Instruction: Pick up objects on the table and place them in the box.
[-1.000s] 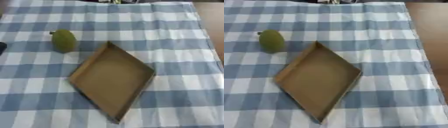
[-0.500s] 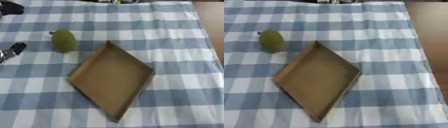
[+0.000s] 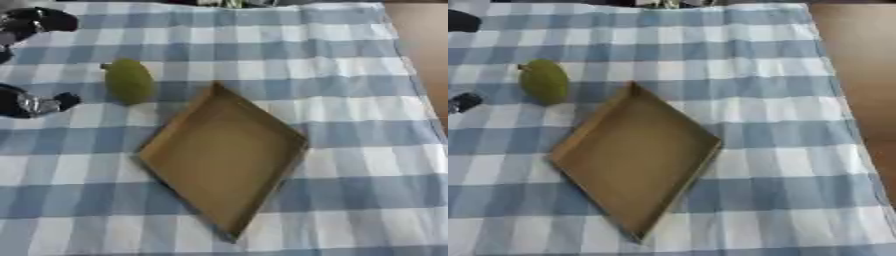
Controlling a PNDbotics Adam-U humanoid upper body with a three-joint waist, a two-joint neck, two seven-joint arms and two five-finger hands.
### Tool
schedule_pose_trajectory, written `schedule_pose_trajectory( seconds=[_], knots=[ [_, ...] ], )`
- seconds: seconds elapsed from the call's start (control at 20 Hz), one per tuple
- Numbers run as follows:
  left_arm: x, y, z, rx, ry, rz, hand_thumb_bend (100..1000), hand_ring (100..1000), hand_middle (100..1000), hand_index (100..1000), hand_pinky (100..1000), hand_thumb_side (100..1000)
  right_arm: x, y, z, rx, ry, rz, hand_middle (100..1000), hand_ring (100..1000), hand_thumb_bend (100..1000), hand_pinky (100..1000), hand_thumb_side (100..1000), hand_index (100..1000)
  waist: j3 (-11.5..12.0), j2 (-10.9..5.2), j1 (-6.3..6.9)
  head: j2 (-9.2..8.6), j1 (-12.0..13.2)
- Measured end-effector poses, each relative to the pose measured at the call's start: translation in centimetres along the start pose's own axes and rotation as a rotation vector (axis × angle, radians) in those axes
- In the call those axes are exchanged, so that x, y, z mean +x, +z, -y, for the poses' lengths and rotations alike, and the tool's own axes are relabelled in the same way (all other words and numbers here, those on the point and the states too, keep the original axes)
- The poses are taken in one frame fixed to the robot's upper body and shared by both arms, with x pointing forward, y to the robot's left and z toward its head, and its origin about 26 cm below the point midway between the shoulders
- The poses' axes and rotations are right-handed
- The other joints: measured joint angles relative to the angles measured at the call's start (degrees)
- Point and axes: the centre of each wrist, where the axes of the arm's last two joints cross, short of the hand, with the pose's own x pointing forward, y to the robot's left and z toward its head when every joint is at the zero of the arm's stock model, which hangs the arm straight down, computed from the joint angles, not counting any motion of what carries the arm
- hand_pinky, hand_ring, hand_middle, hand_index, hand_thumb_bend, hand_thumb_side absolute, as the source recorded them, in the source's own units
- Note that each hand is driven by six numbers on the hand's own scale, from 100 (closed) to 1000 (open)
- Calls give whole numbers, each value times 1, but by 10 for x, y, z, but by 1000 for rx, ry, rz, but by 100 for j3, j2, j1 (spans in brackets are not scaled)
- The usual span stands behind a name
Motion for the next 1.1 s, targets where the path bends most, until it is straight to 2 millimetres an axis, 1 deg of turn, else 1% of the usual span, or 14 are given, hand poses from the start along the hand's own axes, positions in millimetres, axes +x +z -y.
schedule_pose_trajectory(
  seconds=[0.05,0.1,0.15,0.25,0.4,0.5,0.6,0.7,0.75,0.8,0.85,1.1],
  knots=[
    [1,-6,0,-12,3,2,518,912,906,944,975,354,0,0,0,-1,0,0,688,746,100,817,449,805,-1,-9,-3,7,12],
    [2,-13,0,-23,7,4,518,912,906,944,975,354,0,0,0,-2,0,-1,688,746,100,817,449,805,-1,-19,-3,19,18],
    [3,-19,0,-36,14,3,532,923,905,943,982,318,0,0,0,-3,0,-2,688,746,100,817,449,805,0,-25,-1,32,24],
    [5,-30,2,-62,28,-2,535,925,903,943,983,303,0,0,0,-5,0,-4,688,746,100,817,446,805,1,-26,0,38,39],
    [8,-44,2,-103,41,-11,523,927,897,942,979,271,1,0,0,-8,-1,-5,687,746,100,817,436,804,-1,-33,8,38,42],
    [8,-51,4,-140,53,-26,500,928,898,941,978,240,1,-1,0,-10,-1,-3,687,746,100,817,439,804,-11,-42,12,39,45],
    [7,-56,5,-183,76,-46,495,929,899,941,979,222,2,-1,0,-11,-2,-3,686,746,100,817,443,804,-18,-43,12,39,45],
    [5,-60,5,-217,103,-70,480,935,904,942,982,164,1,-1,-1,-15,-6,-4,686,746,100,817,441,804,-22,-44,12,39,45],
    [3,-61,5,-232,115,-82,479,936,905,942,983,158,1,-1,-2,-16,-8,-4,686,746,100,817,441,804,-27,-44,12,40,45],
    [2,-62,7,-246,127,-94,445,939,908,942,985,126,1,-1,-2,-17,-8,-4,686,746,100,817,441,803,-30,-44,12,42,45],
    [1,-63,8,-259,135,-105,387,941,909,942,986,105,1,-1,-2,-17,-8,-4,686,746,100,817,444,803,-32,-44,12,43,44],
    [-5,-67,14,-295,172,-151,361,944,912,947,988,100,2,-2,-2,-19,-8,0,685,747,100,817,453,803,-54,-43,12,45,45]
  ],
)
